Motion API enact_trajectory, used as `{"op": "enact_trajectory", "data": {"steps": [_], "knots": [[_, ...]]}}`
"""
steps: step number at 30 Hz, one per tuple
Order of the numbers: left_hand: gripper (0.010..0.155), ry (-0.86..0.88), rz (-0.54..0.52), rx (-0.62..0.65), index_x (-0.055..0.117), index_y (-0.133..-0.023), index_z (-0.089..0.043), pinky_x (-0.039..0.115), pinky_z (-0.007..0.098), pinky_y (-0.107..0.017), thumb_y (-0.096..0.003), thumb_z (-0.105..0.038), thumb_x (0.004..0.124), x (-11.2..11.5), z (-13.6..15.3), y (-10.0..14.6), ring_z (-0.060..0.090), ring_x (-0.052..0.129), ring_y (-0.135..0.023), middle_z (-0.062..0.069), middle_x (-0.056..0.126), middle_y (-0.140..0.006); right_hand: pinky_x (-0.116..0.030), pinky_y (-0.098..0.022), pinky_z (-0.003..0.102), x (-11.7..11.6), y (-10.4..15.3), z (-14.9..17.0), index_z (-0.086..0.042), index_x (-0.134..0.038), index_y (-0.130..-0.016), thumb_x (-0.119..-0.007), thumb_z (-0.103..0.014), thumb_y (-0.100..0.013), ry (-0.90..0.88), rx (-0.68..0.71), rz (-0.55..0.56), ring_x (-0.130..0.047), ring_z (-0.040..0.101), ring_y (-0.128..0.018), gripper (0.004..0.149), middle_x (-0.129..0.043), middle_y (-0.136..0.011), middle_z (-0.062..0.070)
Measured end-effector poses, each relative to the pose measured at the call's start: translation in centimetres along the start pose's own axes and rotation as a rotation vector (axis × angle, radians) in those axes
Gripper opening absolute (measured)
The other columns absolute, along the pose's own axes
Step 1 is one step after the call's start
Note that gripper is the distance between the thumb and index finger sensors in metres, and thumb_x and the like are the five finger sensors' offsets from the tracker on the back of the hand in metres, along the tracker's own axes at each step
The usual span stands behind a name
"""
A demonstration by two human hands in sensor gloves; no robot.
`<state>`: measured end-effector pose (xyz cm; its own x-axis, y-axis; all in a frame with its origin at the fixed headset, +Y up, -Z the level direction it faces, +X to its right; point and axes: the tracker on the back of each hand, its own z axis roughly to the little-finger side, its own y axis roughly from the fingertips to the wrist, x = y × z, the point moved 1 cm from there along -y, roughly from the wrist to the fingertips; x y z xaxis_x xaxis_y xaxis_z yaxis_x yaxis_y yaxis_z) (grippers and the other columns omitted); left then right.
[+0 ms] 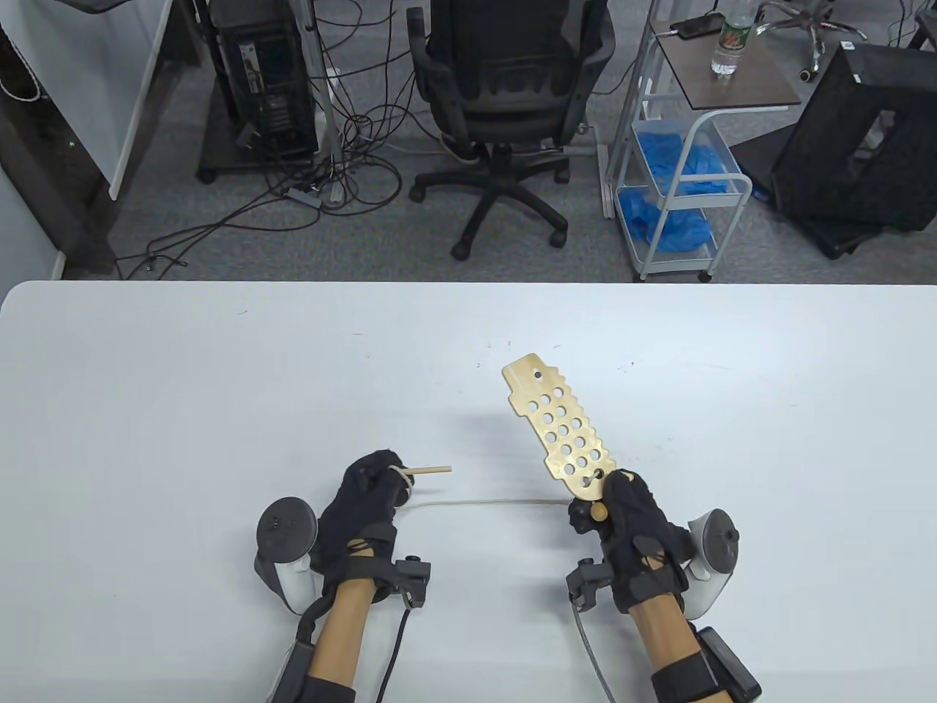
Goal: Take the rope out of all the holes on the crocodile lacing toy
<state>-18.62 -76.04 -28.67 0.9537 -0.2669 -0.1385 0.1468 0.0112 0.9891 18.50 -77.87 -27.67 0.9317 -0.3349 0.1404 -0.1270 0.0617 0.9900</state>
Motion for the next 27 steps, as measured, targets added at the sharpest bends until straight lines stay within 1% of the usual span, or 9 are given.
{"op": "enact_trajectory", "data": {"steps": [2, 4, 9, 12, 17, 23, 27], "knots": [[0.041, -0.051, 0.053, 0.047, 0.081, -0.088, -0.041, 0.083, 0.043, -0.053, -0.0473, -0.039, 0.083, 1.2, -0.7, 0.2, 0.015, 0.096, -0.064, -0.008, 0.1, -0.075, -0.076, -0.051, 0.057, -1.1, 0.2, 0.3, -0.01, -0.079, -0.071, -0.079, -0.043, -0.038, -0.012, -0.005, -0.053, -0.098, 0.025, -0.032, 0.047, -0.097, -0.052, 0.011], [0.041, -0.065, 0.098, 0.083, 0.081, -0.088, -0.041, 0.083, 0.043, -0.053, -0.0471, -0.038, 0.083, 2.2, -1.2, 0.5, 0.014, 0.097, -0.065, -0.008, 0.101, -0.076, -0.076, -0.05, 0.057, -1.9, 0.5, 0.6, -0.01, -0.08, -0.071, -0.079, -0.043, -0.038, -0.015, -0.008, -0.089, -0.098, 0.025, -0.032, 0.047, -0.097, -0.052, 0.012], [0.042, -0.005, 0.184, 0.107, 0.081, -0.089, -0.039, 0.083, 0.042, -0.053, -0.0474, -0.037, 0.084, 3.9, -1.8, 1.2, 0.014, 0.097, -0.065, -0.008, 0.101, -0.077, -0.076, -0.05, 0.058, -3.5, 0.9, 0.9, -0.01, -0.081, -0.071, -0.079, -0.043, -0.038, 0.002, -0.005, -0.179, -0.099, 0.026, -0.032, 0.047, -0.098, -0.051, 0.012], [0.042, 0.039, 0.22, 0.106, 0.08, -0.089, -0.039, 0.084, 0.042, -0.053, -0.0479, -0.037, 0.083, 4.4, -1.8, 1.3, 0.014, 0.097, -0.066, -0.008, 0.101, -0.078, -0.076, -0.05, 0.058, -4.3, 1.2, 1.2, -0.01, -0.081, -0.071, -0.079, -0.042, -0.038, 0.001, -0.012, -0.221, -0.099, 0.026, -0.031, 0.047, -0.098, -0.051, 0.012], [0.042, 0.147, 0.294, 0.092, 0.08, -0.09, -0.038, 0.083, 0.043, -0.054, -0.0486, -0.034, 0.082, 4.9, -1.5, 1.2, 0.014, 0.097, -0.067, -0.007, 0.1, -0.081, -0.076, -0.049, 0.058, -5.2, 1.5, 1.4, -0.01, -0.081, -0.071, -0.08, -0.042, -0.038, 0.006, -0.011, -0.256, -0.099, 0.026, -0.031, 0.047, -0.098, -0.051, 0.012], [0.042, 0.224, 0.378, 0.09, 0.079, -0.09, -0.038, 0.082, 0.045, -0.055, -0.0488, -0.032, 0.081, 5.5, -1.3, 1.0, 0.015, 0.096, -0.068, -0.006, 0.1, -0.082, -0.076, -0.049, 0.058, -5.6, 1.6, 1.4, -0.01, -0.081, -0.071, -0.079, -0.042, -0.038, -0.004, -0.011, -0.282, -0.099, 0.026, -0.031, 0.046, -0.098, -0.051, 0.012], [0.042, 0.194, 0.404, 0.092, 0.079, -0.091, -0.037, 0.081, 0.045, -0.056, -0.049, -0.031, 0.08, 5.7, -1.3, 1.0, 0.016, 0.096, -0.069, -0.006, 0.099, -0.084, -0.076, -0.049, 0.059, -5.8, 1.8, 1.3, -0.011, -0.082, -0.071, -0.079, -0.042, -0.038, -0.025, -0.013, -0.294, -0.099, 0.026, -0.031, 0.046, -0.098, -0.051, 0.013]]}}
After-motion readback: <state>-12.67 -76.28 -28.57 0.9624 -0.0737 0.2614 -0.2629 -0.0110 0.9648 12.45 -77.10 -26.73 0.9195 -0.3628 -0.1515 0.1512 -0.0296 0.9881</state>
